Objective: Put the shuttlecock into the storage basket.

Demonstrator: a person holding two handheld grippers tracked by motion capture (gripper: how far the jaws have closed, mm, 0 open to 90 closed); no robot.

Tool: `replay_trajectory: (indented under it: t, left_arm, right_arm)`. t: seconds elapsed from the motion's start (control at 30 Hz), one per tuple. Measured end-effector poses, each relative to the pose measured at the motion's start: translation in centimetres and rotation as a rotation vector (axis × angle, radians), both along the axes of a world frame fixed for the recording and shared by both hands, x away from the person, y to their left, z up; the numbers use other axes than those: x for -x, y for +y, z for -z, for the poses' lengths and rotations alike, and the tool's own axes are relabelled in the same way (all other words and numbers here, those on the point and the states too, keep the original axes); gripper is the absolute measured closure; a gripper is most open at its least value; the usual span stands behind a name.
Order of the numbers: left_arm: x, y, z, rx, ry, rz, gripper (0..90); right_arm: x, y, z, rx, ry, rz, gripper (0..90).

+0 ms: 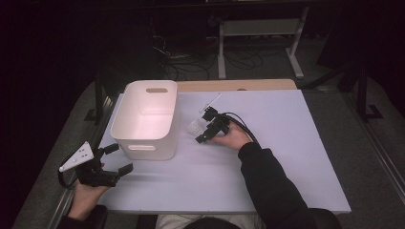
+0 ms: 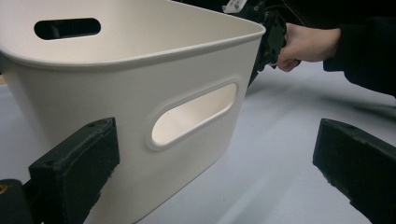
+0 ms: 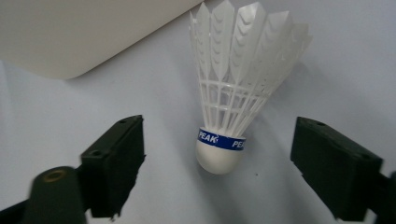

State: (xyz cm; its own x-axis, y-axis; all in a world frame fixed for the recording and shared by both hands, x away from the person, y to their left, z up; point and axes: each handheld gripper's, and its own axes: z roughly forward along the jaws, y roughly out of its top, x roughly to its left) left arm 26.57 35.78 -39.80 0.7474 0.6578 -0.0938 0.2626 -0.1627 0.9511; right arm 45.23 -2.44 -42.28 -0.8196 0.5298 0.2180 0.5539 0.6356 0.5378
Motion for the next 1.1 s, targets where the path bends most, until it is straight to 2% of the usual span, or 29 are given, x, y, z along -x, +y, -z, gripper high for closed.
replay_trajectory:
  t: [0.23, 0.5, 0.7, 0.83, 0.9, 1.1]
  left_arm:
    - [-0.01, 0.0, 0.0, -0.001, 0.001, 0.0, 0.3]
    - [0.0, -0.01, 0.0, -0.001, 0.0, 0.001, 0.3]
    - [0.01, -0.03, 0.01, -0.002, 0.0, 0.002, 0.3]
    - [0.01, 0.0, 0.0, 0.0, 0.001, 0.001, 0.3]
    - [0.01, -0.01, 0.0, -0.002, 0.001, 0.002, 0.4]
    - [0.03, -0.02, 0.0, -0.001, 0.001, 0.002, 0.3]
  right_arm:
    - [0.06, 0.02, 0.05, -0.003, 0.002, -0.001, 36.1]
    - [-0.01, 0.15, 0.32, 0.006, 0.003, 0.001, 45.3]
    - [-0.02, 0.36, 0.48, 0.024, -0.006, 0.014, 58.3]
    - [-0.19, 0.29, 0.63, 0.016, 0.011, 0.012, 60.5]
    - [-0.19, 0.29, 0.63, 0.018, 0.008, 0.012, 63.2]
    - [-0.11, 0.23, 0.47, 0.016, 0.004, 0.02, 64.1]
